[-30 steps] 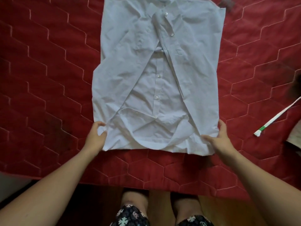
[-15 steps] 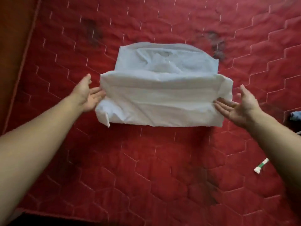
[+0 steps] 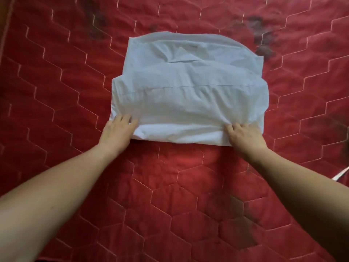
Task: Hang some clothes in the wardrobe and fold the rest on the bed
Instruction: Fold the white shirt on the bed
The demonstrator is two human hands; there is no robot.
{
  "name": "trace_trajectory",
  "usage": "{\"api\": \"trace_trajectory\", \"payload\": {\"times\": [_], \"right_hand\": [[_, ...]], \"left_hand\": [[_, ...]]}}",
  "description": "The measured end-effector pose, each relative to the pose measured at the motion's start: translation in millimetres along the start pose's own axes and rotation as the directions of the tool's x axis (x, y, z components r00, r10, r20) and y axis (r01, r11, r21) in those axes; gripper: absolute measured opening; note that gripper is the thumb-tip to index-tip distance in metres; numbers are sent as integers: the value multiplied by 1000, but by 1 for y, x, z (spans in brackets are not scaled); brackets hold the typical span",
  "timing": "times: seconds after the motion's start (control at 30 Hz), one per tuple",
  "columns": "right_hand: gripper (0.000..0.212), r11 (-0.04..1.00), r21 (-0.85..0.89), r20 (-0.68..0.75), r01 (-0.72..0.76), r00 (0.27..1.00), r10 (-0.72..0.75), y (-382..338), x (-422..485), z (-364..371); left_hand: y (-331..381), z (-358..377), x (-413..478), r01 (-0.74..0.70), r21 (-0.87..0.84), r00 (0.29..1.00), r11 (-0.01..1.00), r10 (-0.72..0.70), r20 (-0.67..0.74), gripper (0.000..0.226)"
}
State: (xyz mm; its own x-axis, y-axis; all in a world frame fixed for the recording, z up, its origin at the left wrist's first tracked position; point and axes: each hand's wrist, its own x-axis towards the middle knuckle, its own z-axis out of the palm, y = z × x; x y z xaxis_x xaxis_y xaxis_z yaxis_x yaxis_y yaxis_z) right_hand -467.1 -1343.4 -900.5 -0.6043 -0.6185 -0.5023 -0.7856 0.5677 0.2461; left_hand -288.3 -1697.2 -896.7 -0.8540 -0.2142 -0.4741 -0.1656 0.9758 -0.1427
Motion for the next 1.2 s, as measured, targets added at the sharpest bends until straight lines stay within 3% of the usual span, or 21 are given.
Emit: {"api": "trace_trajectory", "payload": {"times": [0.17, 0.3, 0.47, 0.6, 0.67, 0.73, 0.83, 0.9, 0.93, 1.0, 1.03, 1.07, 1.1, 1.13, 1.2], "right_hand": [[40, 990, 138, 79, -1, 997, -10, -7, -30, 11], [48, 991, 137, -32, -2, 999, 7, -11, -65, 26], [28, 980, 194, -119, -47, 990, 71, -10, -46, 30], [40, 983, 180, 14, -23, 1000, 20, -9, -34, 28], [42, 979, 203, 91, 5, 996, -24, -11, -41, 28], [42, 964, 262, 220, 36, 971, -96, -14, -56, 29], [32, 930, 369, 495, 11, 844, -207, -25, -89, 31], [18, 894, 444, 542, -60, 813, -214, -31, -102, 29], [17, 860, 500, 492, -105, 851, -183, -31, -103, 26], [20, 793, 598, 175, -113, 985, 9, -26, -92, 16], [25, 791, 602, -11, -105, 990, 140, -20, -81, 12], [34, 813, 566, -127, -141, 959, 254, -12, -67, 8], [44, 824, 517, -130, -231, 931, 342, -2, -53, 4], [49, 805, 482, -25, -346, 913, 408, 7, -39, -1], [44, 707, 443, 246, -552, 833, 496, 20, -18, -7]], "left_hand": [[8, 2, -21, -44, -23, 996, 999, 46, 81, 42], [15, 17, -46, -17, -57, 998, 998, 21, 60, 54], [13, 30, -46, -11, -65, 1000, 998, 10, -27, 50], [5, 27, -41, -61, -77, 998, 995, 61, -2, 47], [5, 22, -44, -68, -85, 996, 994, 73, 60, 44], [7, 20, -53, -92, -91, 970, 992, 110, 215, 41], [16, 19, -79, -155, -156, 820, 975, 215, 531, 37], [20, 22, -95, -179, -214, 748, 960, 274, 604, 48], [19, 21, -99, -161, -271, 773, 949, 292, 564, 58], [15, 14, -91, -105, -388, 935, 916, 224, 277, 63], [12, 11, -81, -80, -395, 989, 915, 121, 81, 60], [9, 9, -68, -19, -381, 998, 924, -8, -69, 57], [6, 6, -54, 79, -390, 980, 917, -143, -136, 58], [2, 3, -39, 179, -429, 963, 886, -246, -106, 61], [-5, 2, -16, 294, -504, 954, 812, -283, 100, 56]]}}
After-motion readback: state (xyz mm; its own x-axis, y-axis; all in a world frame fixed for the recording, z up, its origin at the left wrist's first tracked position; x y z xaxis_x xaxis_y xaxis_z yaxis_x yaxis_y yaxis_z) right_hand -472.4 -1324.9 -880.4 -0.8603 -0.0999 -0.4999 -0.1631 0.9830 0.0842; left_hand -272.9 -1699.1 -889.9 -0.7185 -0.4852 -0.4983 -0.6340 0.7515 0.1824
